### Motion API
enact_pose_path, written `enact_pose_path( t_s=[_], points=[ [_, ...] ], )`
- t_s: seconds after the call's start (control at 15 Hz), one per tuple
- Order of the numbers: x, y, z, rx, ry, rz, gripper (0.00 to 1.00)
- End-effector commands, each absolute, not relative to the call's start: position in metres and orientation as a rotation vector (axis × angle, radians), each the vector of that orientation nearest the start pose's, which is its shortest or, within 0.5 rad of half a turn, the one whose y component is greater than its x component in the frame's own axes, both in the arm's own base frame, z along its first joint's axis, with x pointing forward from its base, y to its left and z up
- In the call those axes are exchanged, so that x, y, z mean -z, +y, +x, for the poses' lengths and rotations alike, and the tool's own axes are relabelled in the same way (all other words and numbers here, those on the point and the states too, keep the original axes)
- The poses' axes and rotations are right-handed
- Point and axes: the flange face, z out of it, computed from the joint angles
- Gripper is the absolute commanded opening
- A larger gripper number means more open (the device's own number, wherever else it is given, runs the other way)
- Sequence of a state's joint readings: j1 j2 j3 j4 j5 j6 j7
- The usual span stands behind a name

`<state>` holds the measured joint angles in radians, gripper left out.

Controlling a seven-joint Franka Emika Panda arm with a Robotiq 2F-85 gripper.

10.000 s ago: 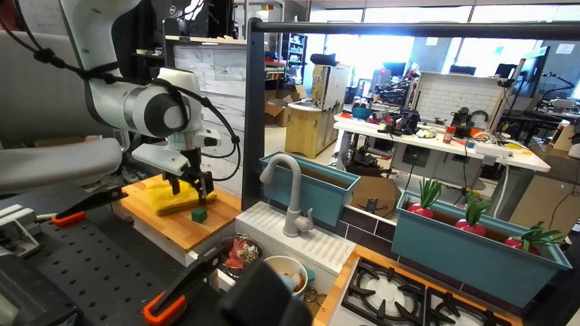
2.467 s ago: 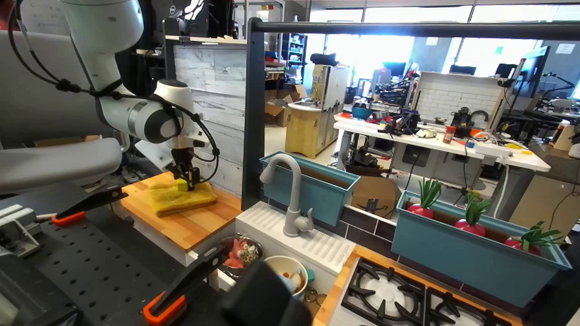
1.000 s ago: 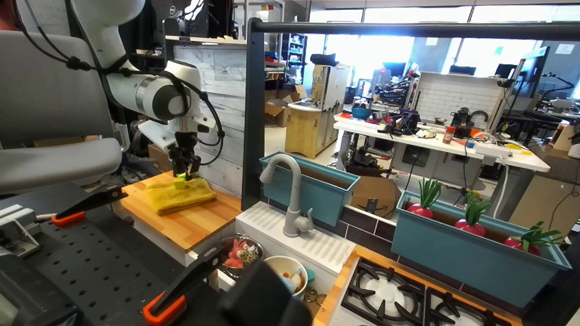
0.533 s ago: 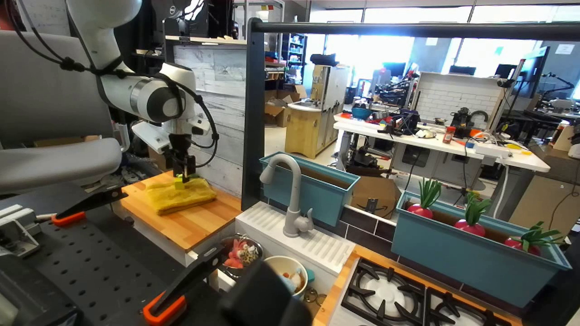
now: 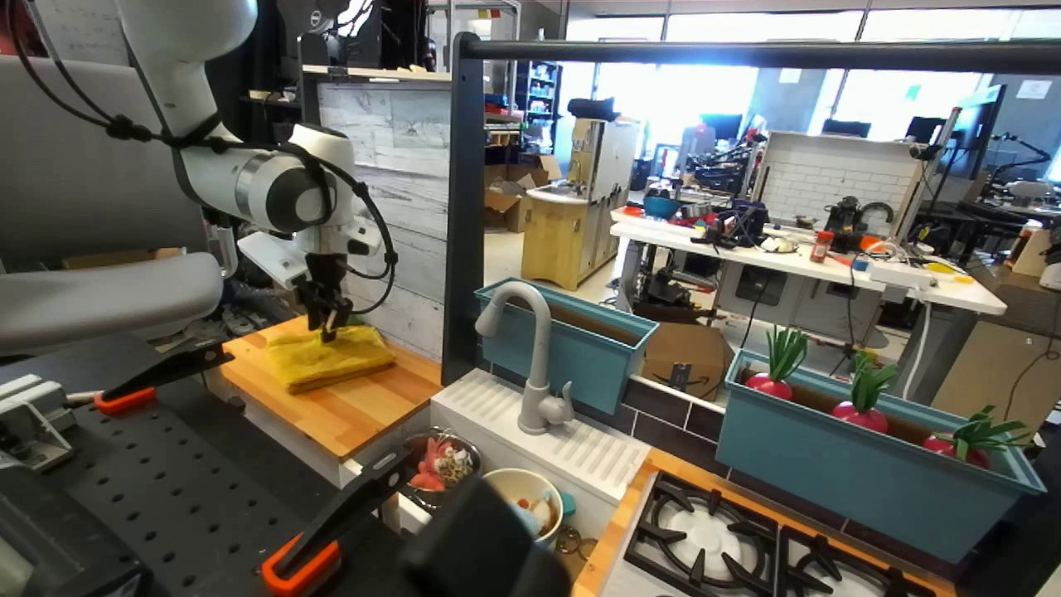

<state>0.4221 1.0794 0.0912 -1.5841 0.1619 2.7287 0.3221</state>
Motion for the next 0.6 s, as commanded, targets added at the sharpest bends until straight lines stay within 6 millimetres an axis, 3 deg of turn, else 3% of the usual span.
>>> enact_pose_path(
  t_s=[0.0,0.27,0.53],
  points=[
    [-0.005,0.311,0.584,-0.002,0.016,-3.009,0.14],
    [-0.024,0.308,0.583,-0.019,0.022,-2.998,0.12],
    [-0.087,0.293,0.566,-0.012,-0.042,-2.985,0.12]
  ],
)
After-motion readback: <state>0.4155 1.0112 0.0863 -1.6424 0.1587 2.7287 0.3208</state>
